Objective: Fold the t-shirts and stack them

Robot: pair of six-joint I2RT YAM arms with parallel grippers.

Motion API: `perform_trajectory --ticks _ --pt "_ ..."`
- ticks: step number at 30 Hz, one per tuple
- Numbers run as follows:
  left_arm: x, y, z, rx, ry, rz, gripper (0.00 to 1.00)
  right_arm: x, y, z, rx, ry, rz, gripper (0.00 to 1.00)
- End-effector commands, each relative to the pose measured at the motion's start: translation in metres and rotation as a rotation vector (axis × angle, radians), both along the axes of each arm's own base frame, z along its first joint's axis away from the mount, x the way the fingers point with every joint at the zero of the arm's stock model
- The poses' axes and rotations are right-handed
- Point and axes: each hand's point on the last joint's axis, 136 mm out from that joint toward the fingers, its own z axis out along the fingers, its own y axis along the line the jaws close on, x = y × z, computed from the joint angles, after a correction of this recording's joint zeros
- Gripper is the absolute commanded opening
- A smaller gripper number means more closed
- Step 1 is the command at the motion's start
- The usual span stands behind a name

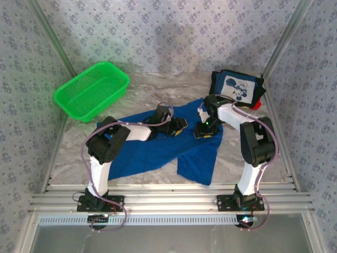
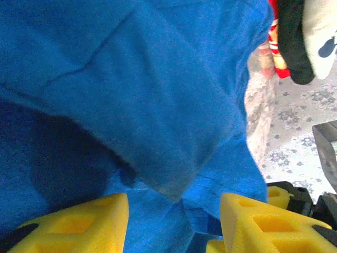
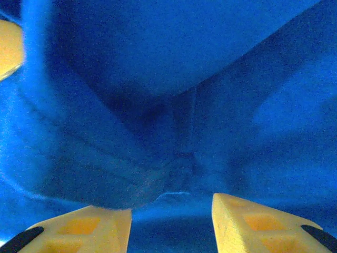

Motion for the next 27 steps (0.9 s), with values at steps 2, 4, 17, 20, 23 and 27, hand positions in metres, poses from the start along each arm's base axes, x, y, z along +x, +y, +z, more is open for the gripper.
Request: perform_trajectory --ticks 2,4,17,20,23,27 --pt "0.003 0.014 -0.003 0.098 -0.035 0.003 0.49 0.005 -0.002 -0.001 -0.024 -0.017 0.021 0.46" --pt "0.009 0.012 0.0 0.092 -0.055 0.007 0.5 0.005 -0.003 -0.002 -0.027 -0.015 0.022 0.45" --pt "0.017 -0.016 -0.005 0.068 -0.098 -0.097 0.41 0.005 -0.004 -0.002 -0.018 -0.007 0.007 0.38" --pt "0.012 -0.01 -0.01 0.078 -0.089 -0.095 0.37 0.005 -0.006 -0.001 -0.022 -0.009 0.004 0.36" --pt "0.009 -0.006 -0.016 0.093 -0.083 -0.09 0.32 0.005 -0.008 -0.001 -0.03 -0.012 -0.001 0.3" --pt "0.012 -0.006 -0.017 0.098 -0.087 -0.084 0.19 0.006 -0.008 -0.001 -0.031 -0.014 -0.004 0.26"
